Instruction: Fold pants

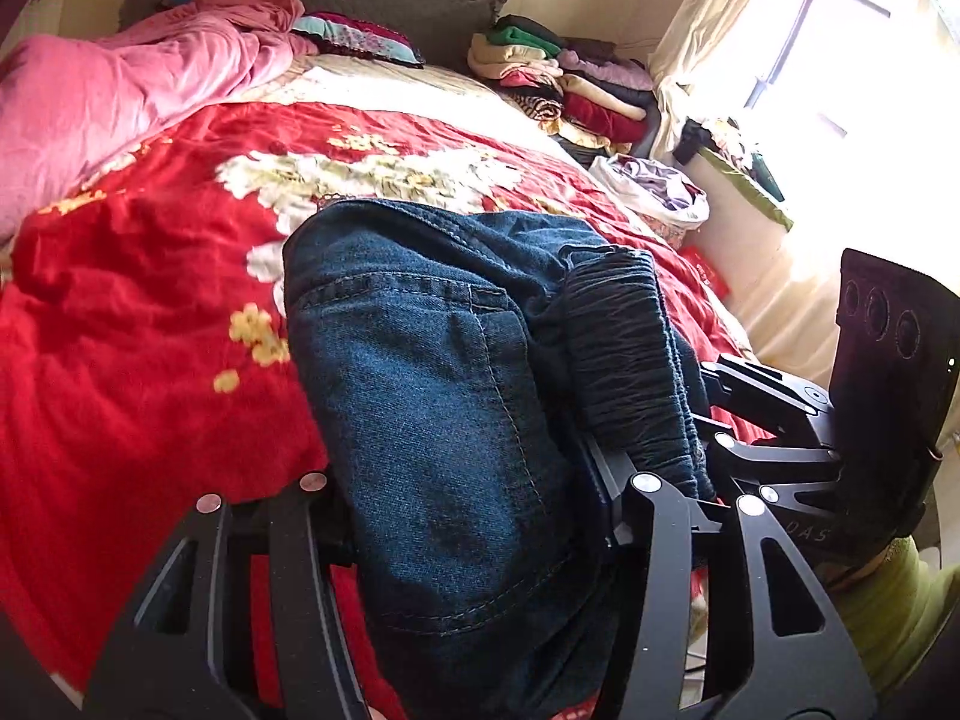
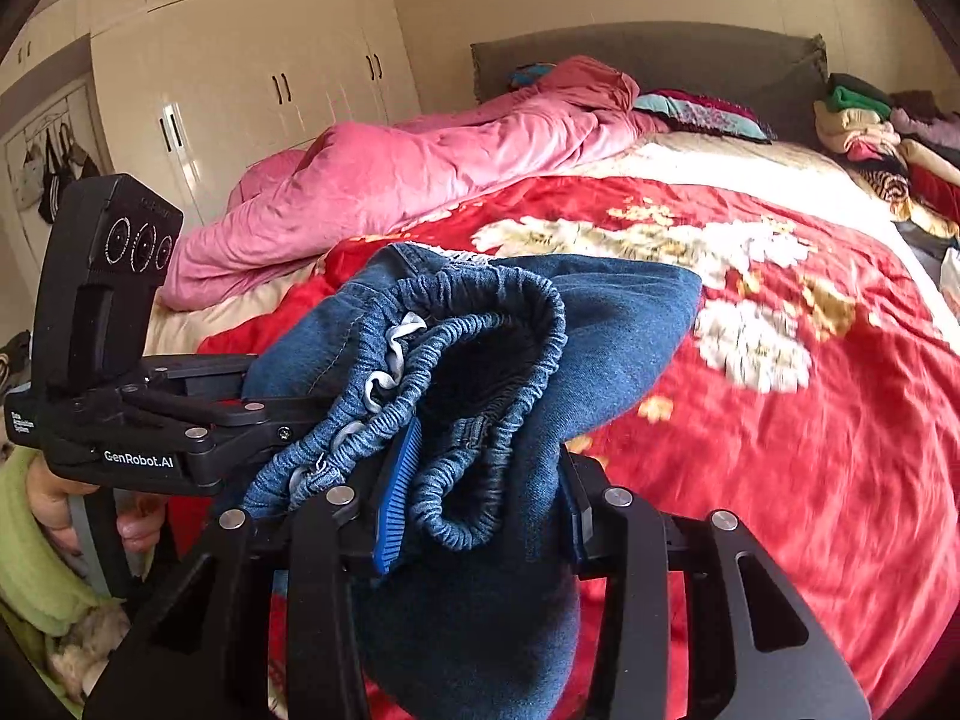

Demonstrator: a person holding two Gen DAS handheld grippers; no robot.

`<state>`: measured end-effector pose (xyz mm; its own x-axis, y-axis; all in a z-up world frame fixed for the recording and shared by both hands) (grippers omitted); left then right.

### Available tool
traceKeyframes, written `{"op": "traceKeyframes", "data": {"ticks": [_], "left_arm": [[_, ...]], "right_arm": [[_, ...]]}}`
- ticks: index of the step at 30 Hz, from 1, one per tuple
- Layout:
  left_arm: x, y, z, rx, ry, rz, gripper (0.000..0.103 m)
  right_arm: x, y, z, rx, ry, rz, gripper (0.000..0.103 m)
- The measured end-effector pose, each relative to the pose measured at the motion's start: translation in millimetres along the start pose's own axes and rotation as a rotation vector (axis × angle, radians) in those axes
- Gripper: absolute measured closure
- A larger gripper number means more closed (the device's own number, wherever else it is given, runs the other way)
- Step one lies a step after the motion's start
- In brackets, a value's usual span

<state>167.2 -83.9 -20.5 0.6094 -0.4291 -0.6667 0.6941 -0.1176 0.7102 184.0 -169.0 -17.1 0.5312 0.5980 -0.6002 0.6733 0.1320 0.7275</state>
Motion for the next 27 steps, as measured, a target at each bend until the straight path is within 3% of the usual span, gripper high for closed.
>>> {"op": "traceKeyframes", "data": {"ticks": [15,27], "left_arm": [[32.2,30.5,-22.7,0.027,0.024,-0.006,0.059],[56.0,34.9,-36.7,0.011,0.023,-0.033,0.059]], "right_arm": [[37.1,31.4,30.1,0.024,-0.023,0.013,0.064],[59.1,34.7,49.6,0.071,-0.031,-0.01,0.064]]}}
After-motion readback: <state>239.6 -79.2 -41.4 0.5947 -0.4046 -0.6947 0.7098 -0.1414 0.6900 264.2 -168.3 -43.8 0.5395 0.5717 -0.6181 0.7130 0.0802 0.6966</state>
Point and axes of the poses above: each gripper's, at about its wrist camera, not at the fingertips, and x roughly the way its jaws point, z to its right, y to its top, the point moved 7 cm from there along x, roughly the way its jaws point, and after that the axes turned 9 degrees about x, right-handed, at the moved point
